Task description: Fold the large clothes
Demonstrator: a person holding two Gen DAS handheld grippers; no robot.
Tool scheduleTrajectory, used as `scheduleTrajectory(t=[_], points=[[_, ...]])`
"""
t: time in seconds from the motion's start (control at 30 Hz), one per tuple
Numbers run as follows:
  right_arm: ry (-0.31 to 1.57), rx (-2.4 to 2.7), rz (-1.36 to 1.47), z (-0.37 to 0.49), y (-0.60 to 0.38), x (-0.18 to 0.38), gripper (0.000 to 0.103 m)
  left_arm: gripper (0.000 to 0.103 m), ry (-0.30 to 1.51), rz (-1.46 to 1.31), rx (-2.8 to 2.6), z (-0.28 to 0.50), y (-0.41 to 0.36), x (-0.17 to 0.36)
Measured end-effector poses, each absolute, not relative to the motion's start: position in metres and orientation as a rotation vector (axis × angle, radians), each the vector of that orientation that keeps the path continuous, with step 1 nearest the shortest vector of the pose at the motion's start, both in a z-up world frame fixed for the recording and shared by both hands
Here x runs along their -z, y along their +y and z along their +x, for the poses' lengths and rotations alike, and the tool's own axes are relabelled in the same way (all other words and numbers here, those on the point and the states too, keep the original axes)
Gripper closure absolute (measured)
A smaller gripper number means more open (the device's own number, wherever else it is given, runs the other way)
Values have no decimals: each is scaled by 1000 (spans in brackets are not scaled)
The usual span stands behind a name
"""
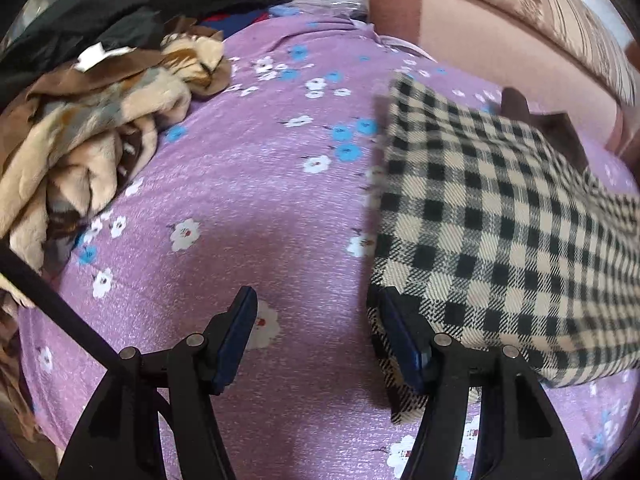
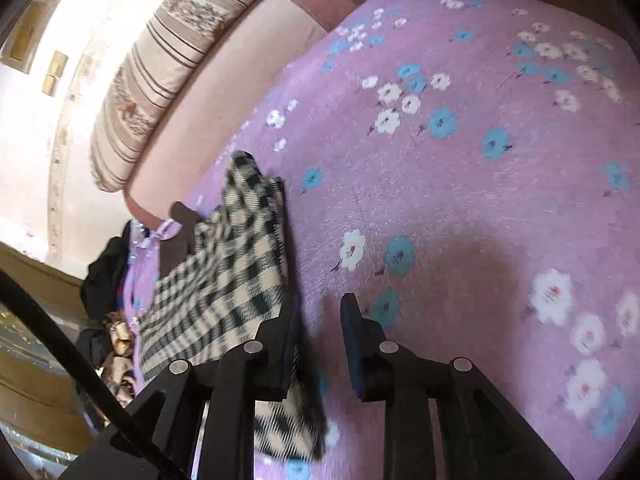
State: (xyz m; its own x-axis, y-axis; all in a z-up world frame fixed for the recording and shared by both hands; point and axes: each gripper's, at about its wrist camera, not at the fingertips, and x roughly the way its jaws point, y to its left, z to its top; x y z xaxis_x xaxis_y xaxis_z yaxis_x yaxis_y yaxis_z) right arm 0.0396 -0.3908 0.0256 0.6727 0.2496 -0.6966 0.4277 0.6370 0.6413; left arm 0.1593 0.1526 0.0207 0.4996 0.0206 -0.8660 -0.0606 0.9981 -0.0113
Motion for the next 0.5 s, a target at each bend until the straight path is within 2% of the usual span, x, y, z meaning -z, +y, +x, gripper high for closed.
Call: scheduleTrajectory(t=[0.13, 0.23, 0.37, 0.5], points=[[870, 5, 766, 43, -344, -53, 77, 40, 982, 53, -188, 158, 160, -31], [902, -137, 619, 58, -275, -69, 64, 40, 990, -64, -125, 158, 177, -36], [957, -332, 469, 74, -180, -72, 64, 40, 1027, -261, 39, 156, 193, -35], [995, -458, 340, 78, -101, -61, 64, 40, 1051, -296, 214, 149, 179, -35]])
